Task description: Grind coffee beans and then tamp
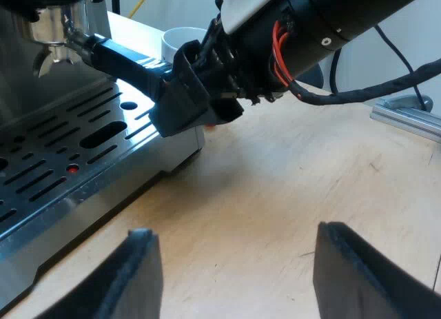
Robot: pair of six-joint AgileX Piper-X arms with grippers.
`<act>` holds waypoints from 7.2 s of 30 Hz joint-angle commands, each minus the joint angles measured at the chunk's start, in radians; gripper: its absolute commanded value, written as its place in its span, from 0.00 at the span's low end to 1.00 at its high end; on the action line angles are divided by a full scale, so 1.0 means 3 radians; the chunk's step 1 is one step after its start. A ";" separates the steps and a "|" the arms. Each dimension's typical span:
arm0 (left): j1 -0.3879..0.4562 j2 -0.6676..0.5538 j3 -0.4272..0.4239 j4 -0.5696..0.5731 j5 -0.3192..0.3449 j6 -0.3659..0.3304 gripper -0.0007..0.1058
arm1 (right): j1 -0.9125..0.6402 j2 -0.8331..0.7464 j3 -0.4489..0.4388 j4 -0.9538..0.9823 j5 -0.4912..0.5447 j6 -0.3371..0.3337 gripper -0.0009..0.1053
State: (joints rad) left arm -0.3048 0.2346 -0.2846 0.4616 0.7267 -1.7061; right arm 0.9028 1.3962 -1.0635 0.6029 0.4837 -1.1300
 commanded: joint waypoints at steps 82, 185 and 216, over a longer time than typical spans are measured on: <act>-0.0021 -0.0018 -0.0038 -0.0036 0.0011 -0.0027 0.48 | 0.0861 -0.0431 0.0055 0.0853 0.0574 0.0489 0.01; -0.0021 -0.0018 -0.0038 -0.0036 0.0011 -0.0031 0.48 | 0.1193 -0.0375 0.1659 -0.0737 -0.0420 0.0184 0.57; -0.0021 -0.0025 -0.0259 0.0536 -0.0370 0.0024 0.48 | 0.1201 -0.1495 0.0672 0.0277 -0.0408 -0.0880 0.57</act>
State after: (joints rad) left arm -0.3048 0.2346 -0.3471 0.5964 0.6339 -1.7067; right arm 1.2626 0.9606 -0.8536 0.6855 0.3616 -1.3732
